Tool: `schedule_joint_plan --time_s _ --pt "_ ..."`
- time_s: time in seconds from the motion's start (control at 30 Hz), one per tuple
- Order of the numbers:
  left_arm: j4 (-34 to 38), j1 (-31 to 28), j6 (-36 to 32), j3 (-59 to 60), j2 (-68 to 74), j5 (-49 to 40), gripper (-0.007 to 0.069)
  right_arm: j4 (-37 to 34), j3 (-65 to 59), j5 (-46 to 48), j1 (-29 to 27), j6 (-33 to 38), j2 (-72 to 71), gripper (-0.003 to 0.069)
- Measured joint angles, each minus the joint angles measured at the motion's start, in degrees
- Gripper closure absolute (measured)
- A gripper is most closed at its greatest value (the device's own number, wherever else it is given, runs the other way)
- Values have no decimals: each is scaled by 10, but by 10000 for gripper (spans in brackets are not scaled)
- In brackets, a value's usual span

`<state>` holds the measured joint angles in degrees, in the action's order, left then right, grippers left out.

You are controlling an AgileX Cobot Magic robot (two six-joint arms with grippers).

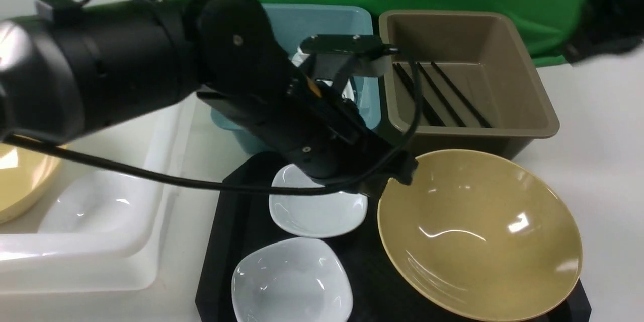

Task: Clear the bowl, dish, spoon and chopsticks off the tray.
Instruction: Use the left arm to grab the yellow noodle bowl on the left

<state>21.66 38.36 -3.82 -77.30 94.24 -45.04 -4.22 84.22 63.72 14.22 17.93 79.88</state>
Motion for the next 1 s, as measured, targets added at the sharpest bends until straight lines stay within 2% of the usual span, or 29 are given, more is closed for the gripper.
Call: schedule_joint_plan --time_s 0.03,0.07,0.13,0.23,0.33,0.37,0.43,0.5,0.53,0.57,0.6,0.63,0.67,0.7,0.73,0.77,0.87,1.0 --pt "0 0 0 -1 1 0 616 0 0 -4 -1 -1 -6 644" --pt "-3 0 3 -3 7 -1 592 -4 -76 -36 -6 -8 -60 648" --pt "-6 0 4 -4 14 1 559 -16 -136 -65 -7 -9 -108 648" --pt "-12 0 4 -4 18 8 477 -73 -210 -104 -7 4 -161 657" --pt "-36 -1 19 -4 14 8 419 -153 -253 -116 -7 62 -175 659" --pt "-38 -2 22 -4 14 7 412 -160 -256 -115 -7 67 -175 659" --pt "-59 -10 53 -5 5 -13 393 -213 -272 -103 6 107 -163 652" --pt "-76 -23 65 -6 -7 -39 400 -232 -278 -97 38 126 -144 606" --pt "-84 -36 68 -6 -16 -66 422 -234 -280 -98 65 132 -129 543" --pt "-87 -38 69 -6 -19 -70 427 -234 -280 -98 75 133 -127 531" --pt "-95 -53 69 -6 -30 -94 468 -230 -281 -104 108 134 -111 458" --pt "-102 -71 70 -6 -43 -121 519 -215 -281 -122 149 132 -94 349" --pt "-106 -85 70 -6 -54 -133 558 -200 -281 -135 178 127 -84 297" --pt "-107 -88 70 -6 -58 -134 565 -190 -281 -138 183 124 -81 284" --pt "-108 -117 70 -6 -77 -143 606 -131 -281 -173 229 79 -54 179" --pt "-108 -129 70 -6 -89 -143 619 -84 -281 -186 256 39 -37 138" --pt "-107 -146 66 -6 -107 -144 624 -2 -281 -196 281 -40 -10 102" --pt "-88 -141 61 -3 -109 -140 624 37 -282 -203 285 -82 1 106"
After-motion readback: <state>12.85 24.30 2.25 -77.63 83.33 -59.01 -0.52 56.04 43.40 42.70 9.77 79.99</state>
